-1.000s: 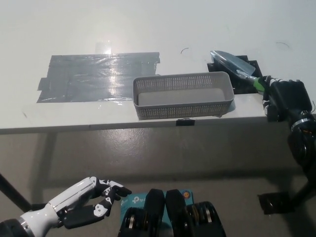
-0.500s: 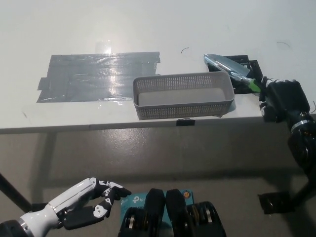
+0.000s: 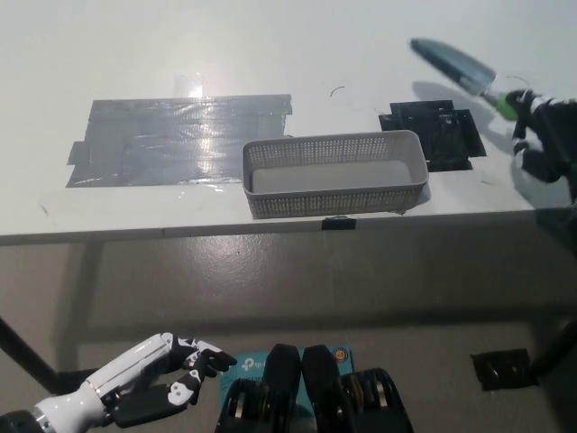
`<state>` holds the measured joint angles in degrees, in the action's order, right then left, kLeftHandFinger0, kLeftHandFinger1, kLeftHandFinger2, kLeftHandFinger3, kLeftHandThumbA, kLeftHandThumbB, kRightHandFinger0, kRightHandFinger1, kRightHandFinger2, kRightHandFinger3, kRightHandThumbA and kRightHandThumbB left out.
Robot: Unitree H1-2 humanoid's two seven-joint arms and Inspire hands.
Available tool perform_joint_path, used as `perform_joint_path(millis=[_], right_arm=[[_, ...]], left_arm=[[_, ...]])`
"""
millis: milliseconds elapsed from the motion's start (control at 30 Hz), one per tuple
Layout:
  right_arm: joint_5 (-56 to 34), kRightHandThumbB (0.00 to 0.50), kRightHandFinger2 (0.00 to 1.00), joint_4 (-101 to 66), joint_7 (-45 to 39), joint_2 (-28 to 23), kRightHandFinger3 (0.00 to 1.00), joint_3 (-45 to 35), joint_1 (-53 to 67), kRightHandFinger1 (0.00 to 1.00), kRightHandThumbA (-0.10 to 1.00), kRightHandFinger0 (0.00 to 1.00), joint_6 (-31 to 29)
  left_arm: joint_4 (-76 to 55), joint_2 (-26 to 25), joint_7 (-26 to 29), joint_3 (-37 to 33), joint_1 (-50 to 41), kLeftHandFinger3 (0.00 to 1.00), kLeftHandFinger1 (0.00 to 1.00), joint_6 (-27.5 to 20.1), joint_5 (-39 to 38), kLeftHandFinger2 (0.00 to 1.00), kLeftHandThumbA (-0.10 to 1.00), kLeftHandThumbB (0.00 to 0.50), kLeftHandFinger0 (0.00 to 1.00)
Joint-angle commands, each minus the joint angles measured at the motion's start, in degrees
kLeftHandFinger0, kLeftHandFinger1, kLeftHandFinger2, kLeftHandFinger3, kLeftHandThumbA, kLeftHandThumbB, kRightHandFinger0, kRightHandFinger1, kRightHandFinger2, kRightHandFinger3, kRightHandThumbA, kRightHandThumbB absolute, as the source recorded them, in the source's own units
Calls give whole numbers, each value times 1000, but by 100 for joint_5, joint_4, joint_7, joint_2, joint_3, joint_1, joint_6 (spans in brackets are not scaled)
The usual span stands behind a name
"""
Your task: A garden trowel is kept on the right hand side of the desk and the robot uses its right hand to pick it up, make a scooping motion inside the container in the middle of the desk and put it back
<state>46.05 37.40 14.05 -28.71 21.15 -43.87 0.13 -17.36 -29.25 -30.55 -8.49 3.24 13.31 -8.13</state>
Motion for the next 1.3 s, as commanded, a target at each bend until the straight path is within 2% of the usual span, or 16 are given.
perform_joint_path(millis=[0,133,167,233,267,333,400,467,533,700,867,1000,1067,1167,1233,1267], right_arm=[[-115,52,491,-543,-347,-249,89,-296,-428,71,-100,0,267],[37,60,434,-886,-389,-348,139,-229,-339,39,-100,0,103],[-56,89,428,-1056,-402,-414,65,-243,-268,39,-100,0,-127],[-81,134,425,-1294,-443,-515,72,-241,-176,35,-100,0,-311],[-73,169,464,-1355,-458,-543,128,-235,-161,59,-100,0,-351],[-31,171,565,-1644,-655,-669,390,-198,-92,146,-100,0,-382],[126,167,622,-1899,-642,-863,523,-125,-26,192,-100,0,-597],[192,110,621,-2068,-569,-1050,505,-95,43,174,-100,0,-863],[324,136,569,-2106,-391,-1233,472,-54,87,153,-100,0,-1129],[670,139,621,-2076,9,-1627,474,10,119,177,-100,0,-1685],[938,155,615,-1813,439,-2014,287,62,79,66,-100,0,-2252],[968,94,708,-1507,532,-2153,461,33,-137,119,-100,0,-2537],[1036,83,647,-1376,584,-2194,569,66,-248,83,-100,0,-2677],[1057,127,411,-1301,819,-2252,485,294,-390,0,-100,0,-2706],[1082,127,422,-1359,853,-2281,422,413,-423,0,-100,0,-2706],[1173,104,472,-1377,812,-2283,463,453,-440,0,-100,0,-2706]], left_arm=[[-36,-114,-83,35,19,696,760,-211,-17,725,1000,482,784],[-19,-132,-113,64,38,703,768,-152,-92,731,1000,495,797],[-24,-139,-111,63,42,702,768,-156,-79,730,1000,497,800],[-26,-136,-101,60,44,699,766,-157,-60,728,1000,492,800],[-22,-133,-95,62,47,697,766,-160,-55,728,1000,490,800],[-11,-131,-104,70,56,691,765,-146,-85,725,1000,496,800],[8,-130,-115,67,58,704,770,-131,-102,731,1000,499,803],[13,-141,-109,55,79,705,772,-155,-56,731,1000,492,807],[10,-140,-102,64,93,704,772,-145,-57,728,1000,497,810],[-13,-177,-127,81,130,708,777,-122,-82,738,1000,496,819],[-48,-222,-142,101,180,713,773,-67,-90,734,1000,500,814],[-50,-225,-154,115,216,706,779,-38,-127,727,1000,495,820],[-27,-227,-160,105,235,700,778,-90,-106,723,1000,498,815],[-12,-222,-164,109,272,692,775,-81,-124,720,1000,500,810],[5,-229,-172,98,284,693,773,-116,-103,720,1000,500,809],[-16,-237,-171,101,288,694,773,-96,-101,720,1000,499,808]])
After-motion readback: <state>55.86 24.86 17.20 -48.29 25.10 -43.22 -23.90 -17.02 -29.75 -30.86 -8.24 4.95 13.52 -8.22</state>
